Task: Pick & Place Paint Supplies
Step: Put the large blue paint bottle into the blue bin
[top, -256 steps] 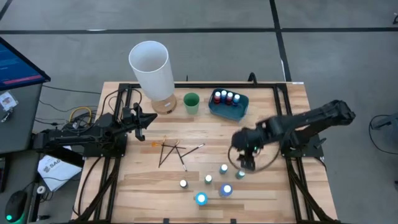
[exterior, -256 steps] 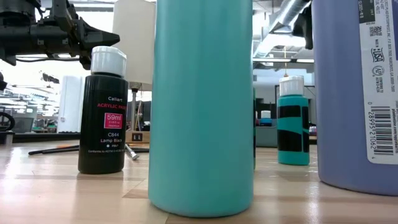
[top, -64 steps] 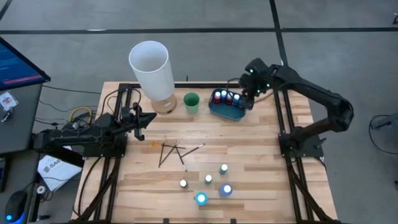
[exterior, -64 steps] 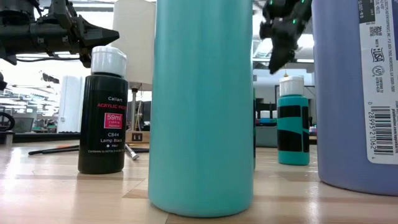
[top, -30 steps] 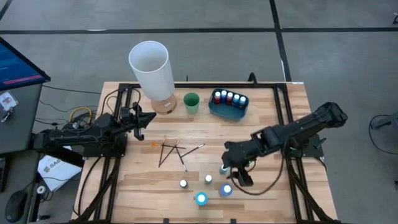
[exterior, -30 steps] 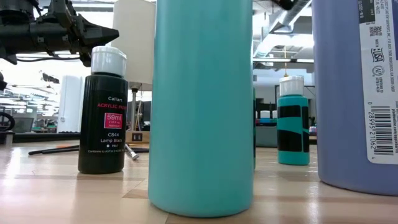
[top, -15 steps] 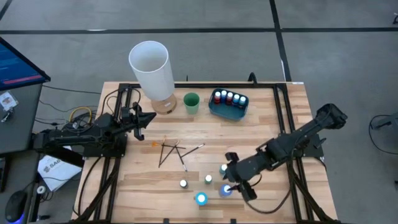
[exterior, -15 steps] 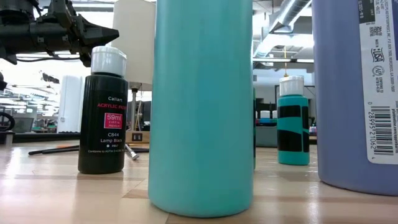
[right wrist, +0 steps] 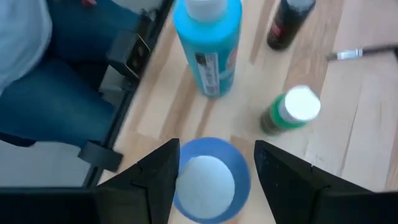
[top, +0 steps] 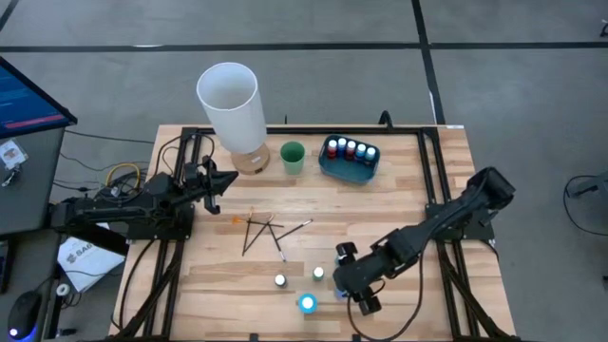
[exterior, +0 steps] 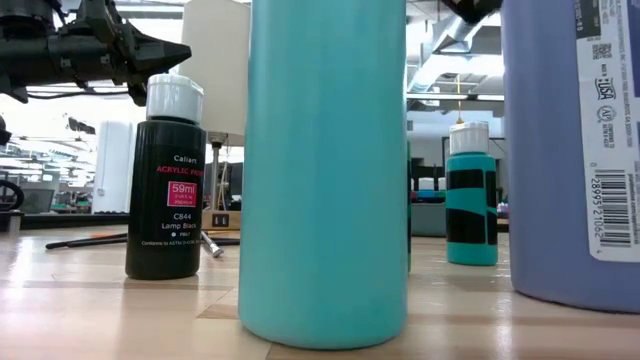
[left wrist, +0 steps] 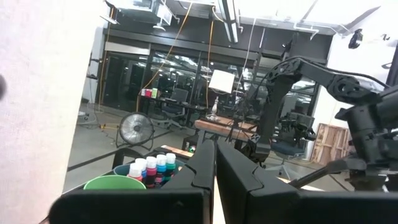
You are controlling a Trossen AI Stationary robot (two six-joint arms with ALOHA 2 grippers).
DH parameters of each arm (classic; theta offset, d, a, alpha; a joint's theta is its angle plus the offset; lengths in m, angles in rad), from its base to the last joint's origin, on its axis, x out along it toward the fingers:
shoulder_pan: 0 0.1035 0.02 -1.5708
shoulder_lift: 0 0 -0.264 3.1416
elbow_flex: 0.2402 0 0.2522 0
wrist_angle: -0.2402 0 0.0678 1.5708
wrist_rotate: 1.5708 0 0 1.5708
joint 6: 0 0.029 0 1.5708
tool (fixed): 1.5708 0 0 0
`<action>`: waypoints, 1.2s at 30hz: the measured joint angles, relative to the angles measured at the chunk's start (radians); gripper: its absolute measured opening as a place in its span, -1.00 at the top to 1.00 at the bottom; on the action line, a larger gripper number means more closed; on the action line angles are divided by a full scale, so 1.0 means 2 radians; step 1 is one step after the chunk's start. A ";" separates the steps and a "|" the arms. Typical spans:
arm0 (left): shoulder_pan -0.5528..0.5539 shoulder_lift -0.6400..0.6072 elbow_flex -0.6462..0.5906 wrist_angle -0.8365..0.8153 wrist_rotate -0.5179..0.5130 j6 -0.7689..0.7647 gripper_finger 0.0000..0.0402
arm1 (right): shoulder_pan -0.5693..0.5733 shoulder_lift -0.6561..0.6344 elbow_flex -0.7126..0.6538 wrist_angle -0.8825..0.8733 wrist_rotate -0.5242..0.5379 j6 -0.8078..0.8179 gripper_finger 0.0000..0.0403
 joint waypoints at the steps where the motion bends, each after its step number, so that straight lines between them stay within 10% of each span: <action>1: 0.000 0.000 0.000 0.000 0.000 0.000 0.99 | 0.000 0.002 0.000 0.000 -0.001 0.001 -0.01; 36: 0.000 0.001 0.000 0.003 0.000 0.000 0.99 | 0.010 -0.001 0.048 -0.177 0.004 0.071 0.40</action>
